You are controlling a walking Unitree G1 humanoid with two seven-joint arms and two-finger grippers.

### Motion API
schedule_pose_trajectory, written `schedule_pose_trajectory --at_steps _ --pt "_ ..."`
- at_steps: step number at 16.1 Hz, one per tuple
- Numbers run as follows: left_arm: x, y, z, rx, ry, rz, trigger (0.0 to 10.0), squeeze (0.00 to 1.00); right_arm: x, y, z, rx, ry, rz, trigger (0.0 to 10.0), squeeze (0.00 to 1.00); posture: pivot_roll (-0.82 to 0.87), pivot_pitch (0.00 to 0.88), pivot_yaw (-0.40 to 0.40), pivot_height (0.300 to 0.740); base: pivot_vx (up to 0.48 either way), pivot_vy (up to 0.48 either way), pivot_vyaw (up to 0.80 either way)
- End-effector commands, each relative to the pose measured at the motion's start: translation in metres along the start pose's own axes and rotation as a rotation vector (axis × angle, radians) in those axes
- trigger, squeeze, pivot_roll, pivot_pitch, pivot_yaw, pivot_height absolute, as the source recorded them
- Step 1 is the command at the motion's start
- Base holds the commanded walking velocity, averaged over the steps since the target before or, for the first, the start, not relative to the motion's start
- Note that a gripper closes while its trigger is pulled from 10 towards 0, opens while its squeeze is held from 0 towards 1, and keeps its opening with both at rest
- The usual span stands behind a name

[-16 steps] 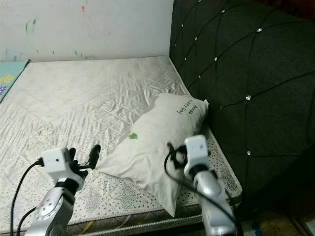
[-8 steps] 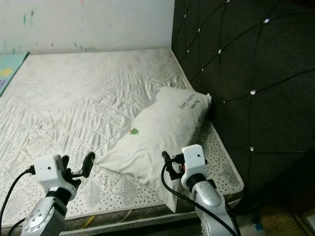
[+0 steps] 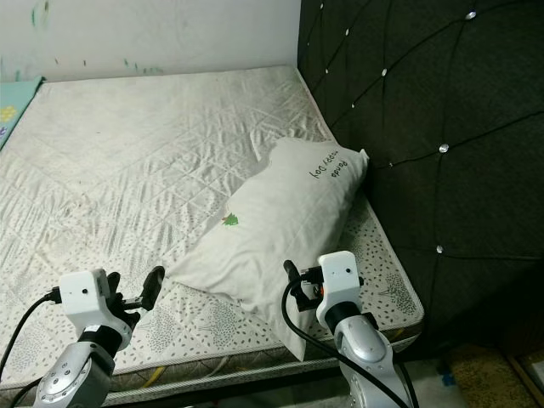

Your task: Clean up the room

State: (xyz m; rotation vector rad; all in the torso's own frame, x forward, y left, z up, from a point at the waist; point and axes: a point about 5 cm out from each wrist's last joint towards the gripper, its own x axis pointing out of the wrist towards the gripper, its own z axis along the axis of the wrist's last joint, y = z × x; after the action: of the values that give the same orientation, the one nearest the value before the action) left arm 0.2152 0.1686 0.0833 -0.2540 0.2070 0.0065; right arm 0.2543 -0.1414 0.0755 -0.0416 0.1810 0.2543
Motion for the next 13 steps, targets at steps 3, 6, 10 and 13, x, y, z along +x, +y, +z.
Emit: schedule_pose_trajectory --at_steps 3,6,10,13 --pt "-0.002 0.0026 0.001 0.007 0.006 0.012 10.0 0.0 -0.0007 0.0013 0.0027 0.004 -0.008 0.003 10.0 0.0 -0.06 0.129 0.016 0.72 0.0 0.0 0.0" --pt "-0.0013 0.0024 0.0016 0.007 0.004 0.016 10.0 0.0 0.0007 0.0004 0.0032 0.003 -0.009 0.005 10.0 0.0 -0.06 0.129 0.012 0.703 0.0 0.0 0.0" --pt "-0.0009 0.0019 0.0021 0.002 0.002 0.02 10.0 0.0 0.0022 -0.0006 0.0042 -0.001 -0.013 0.007 10.0 0.0 -0.06 0.13 0.009 0.662 0.0 0.0 0.0" --pt "-0.0004 0.0017 0.0025 0.003 0.002 0.02 10.0 0.0 0.0029 -0.0005 0.0048 -0.002 -0.015 0.013 10.0 0.0 -0.06 0.131 0.009 0.645 0.0 0.0 0.0"
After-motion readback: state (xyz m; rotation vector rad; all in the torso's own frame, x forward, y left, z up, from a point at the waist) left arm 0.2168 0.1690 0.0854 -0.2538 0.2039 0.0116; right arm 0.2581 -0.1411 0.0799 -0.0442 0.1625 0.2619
